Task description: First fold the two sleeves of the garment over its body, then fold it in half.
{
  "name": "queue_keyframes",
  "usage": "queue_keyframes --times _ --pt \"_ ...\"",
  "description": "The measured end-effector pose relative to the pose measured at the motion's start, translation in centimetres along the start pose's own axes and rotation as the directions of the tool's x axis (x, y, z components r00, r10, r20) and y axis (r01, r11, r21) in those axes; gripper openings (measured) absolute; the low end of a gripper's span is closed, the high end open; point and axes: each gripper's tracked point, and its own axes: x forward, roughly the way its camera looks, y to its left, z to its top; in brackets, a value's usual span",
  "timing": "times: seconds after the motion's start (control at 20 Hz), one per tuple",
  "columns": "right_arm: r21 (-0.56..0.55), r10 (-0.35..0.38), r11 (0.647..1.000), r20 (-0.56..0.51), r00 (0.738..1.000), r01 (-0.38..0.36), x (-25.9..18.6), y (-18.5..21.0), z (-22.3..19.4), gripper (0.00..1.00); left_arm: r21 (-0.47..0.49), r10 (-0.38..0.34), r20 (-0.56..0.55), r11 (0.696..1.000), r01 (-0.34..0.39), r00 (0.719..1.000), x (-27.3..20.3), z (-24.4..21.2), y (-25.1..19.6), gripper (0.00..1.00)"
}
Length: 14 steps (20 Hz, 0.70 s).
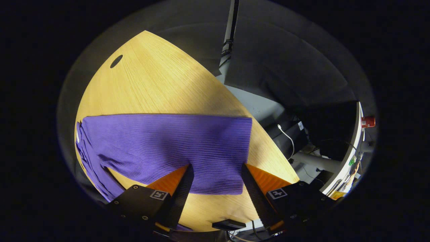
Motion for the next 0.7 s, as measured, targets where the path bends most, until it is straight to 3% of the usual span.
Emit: queue_keyframes --times 0.1,0.15,0.35,0.45,0.7 --pt "-0.004 -0.003 1.000 0.002 1.000 0.003 -0.1 0.4 -0.2 0.86 0.007 -0.007 0.015 1.000 0.007 1.000 -0.3 0.0 0.0 0.98" --pt "-0.009 0.000 1.000 0.010 1.000 0.000 -0.1 0.5 -0.1 0.77 0.005 -0.022 0.023 1.000 0.022 0.999 -0.1 0.4 0.0 0.98" --pt "0.047 0.020 0.999 0.043 0.999 -0.022 0.0 1.9 0.4 0.13 0.045 -0.066 0.054 0.997 0.064 0.996 1.7 1.1 0.5 0.98" --pt "0.090 0.074 0.993 0.047 0.996 -0.078 -1.1 3.2 -0.3 0.05 0.062 -0.089 0.076 0.995 0.084 0.993 2.3 1.7 0.9 0.98" --pt "0.060 0.141 0.987 0.153 0.978 -0.151 -6.0 6.2 -0.7 0.05 0.042 -0.143 0.077 0.989 0.140 0.987 3.8 1.1 1.0 0.98"
